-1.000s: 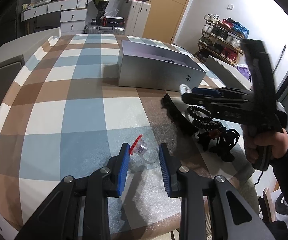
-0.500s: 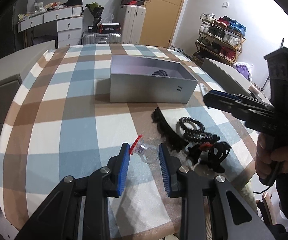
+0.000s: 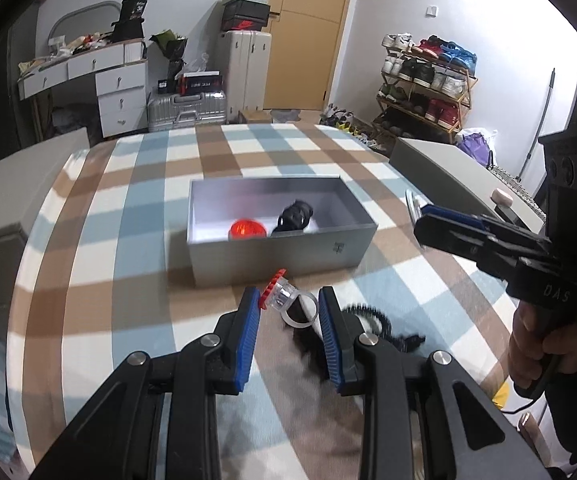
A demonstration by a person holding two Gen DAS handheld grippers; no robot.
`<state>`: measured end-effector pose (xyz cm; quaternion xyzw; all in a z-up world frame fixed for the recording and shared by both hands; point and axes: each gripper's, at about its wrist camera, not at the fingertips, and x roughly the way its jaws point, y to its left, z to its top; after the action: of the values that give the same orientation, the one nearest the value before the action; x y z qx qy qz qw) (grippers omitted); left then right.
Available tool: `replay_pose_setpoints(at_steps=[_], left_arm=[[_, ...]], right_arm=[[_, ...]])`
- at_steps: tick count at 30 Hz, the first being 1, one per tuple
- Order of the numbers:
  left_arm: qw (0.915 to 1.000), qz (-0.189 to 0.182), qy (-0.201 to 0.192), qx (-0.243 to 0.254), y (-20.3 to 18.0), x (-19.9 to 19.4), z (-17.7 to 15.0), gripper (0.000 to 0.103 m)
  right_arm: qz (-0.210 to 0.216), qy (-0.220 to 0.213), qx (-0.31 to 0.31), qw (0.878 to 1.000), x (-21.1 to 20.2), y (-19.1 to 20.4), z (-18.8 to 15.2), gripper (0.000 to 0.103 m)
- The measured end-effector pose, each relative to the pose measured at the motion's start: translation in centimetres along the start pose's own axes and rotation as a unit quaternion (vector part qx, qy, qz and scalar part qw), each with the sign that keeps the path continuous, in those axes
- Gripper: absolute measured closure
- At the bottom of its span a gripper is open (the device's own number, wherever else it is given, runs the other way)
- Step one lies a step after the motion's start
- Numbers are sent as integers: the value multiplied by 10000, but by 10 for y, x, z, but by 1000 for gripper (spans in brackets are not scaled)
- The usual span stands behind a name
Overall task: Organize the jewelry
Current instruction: 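Carry the clear piece and white badge into the box while both tools open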
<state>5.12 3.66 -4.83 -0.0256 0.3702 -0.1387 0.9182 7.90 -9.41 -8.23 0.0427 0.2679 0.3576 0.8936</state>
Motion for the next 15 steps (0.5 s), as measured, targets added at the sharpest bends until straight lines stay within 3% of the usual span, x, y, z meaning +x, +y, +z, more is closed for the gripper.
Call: replay_pose_setpoints(at_steps=[15], left_arm=[[9998,-99,-107,123,5,35,50,79]], right_arm=[[-9,-157,-4,9999,18,-23,34,63]])
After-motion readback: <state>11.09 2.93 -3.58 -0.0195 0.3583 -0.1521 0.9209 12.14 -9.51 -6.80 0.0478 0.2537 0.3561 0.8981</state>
